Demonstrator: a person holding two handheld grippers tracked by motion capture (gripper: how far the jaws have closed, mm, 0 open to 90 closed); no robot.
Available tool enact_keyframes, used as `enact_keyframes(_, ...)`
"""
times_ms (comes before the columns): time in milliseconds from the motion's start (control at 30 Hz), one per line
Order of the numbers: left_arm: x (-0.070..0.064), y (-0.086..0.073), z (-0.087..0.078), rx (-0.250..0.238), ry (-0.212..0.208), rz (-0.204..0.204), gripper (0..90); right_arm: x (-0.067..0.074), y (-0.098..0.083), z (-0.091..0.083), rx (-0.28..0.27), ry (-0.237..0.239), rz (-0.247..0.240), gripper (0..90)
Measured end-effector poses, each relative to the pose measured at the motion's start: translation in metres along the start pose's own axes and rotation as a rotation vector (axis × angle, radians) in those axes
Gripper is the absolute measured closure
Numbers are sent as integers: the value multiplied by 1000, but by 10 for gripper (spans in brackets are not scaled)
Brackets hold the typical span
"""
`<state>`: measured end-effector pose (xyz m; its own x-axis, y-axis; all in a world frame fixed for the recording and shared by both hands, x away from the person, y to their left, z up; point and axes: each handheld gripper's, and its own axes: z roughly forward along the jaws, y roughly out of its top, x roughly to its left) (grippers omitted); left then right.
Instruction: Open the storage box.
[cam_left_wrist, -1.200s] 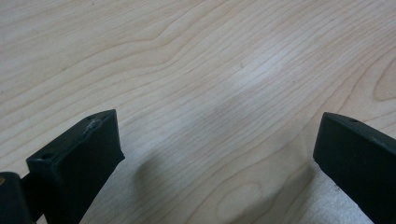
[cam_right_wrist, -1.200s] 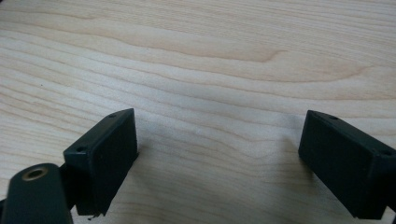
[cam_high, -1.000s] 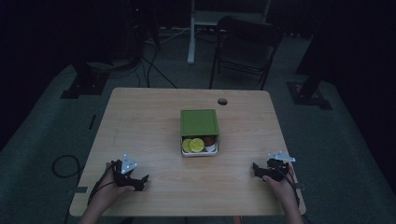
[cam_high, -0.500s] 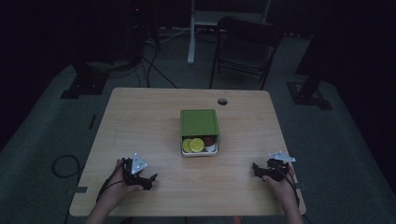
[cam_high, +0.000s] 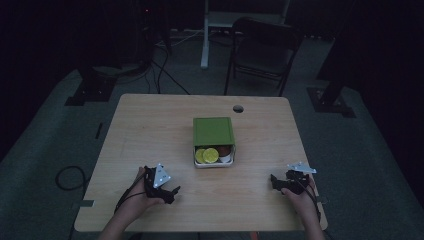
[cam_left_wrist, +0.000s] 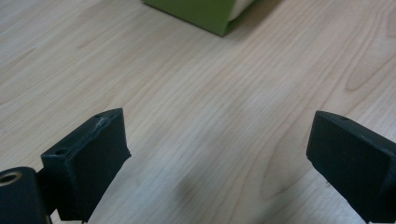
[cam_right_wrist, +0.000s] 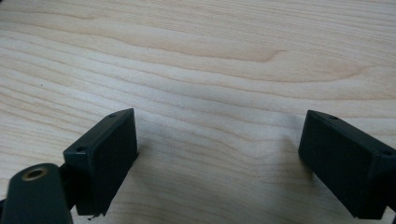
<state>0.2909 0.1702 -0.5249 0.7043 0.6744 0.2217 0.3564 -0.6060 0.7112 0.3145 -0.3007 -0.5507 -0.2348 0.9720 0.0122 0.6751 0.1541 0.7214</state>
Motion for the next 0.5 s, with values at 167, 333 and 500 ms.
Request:
enact_keyframes(167,-9,7,5,-22,-19,30,58,0,0,0,0,0,0,112)
enact_keyframes(333,-18,17,9,-49,-24,79,66,0,0,0,0,0,1,112)
enact_keyframes(500,-27,26,14,-74,-36,118,84,0,0,0,0,0,-1,112)
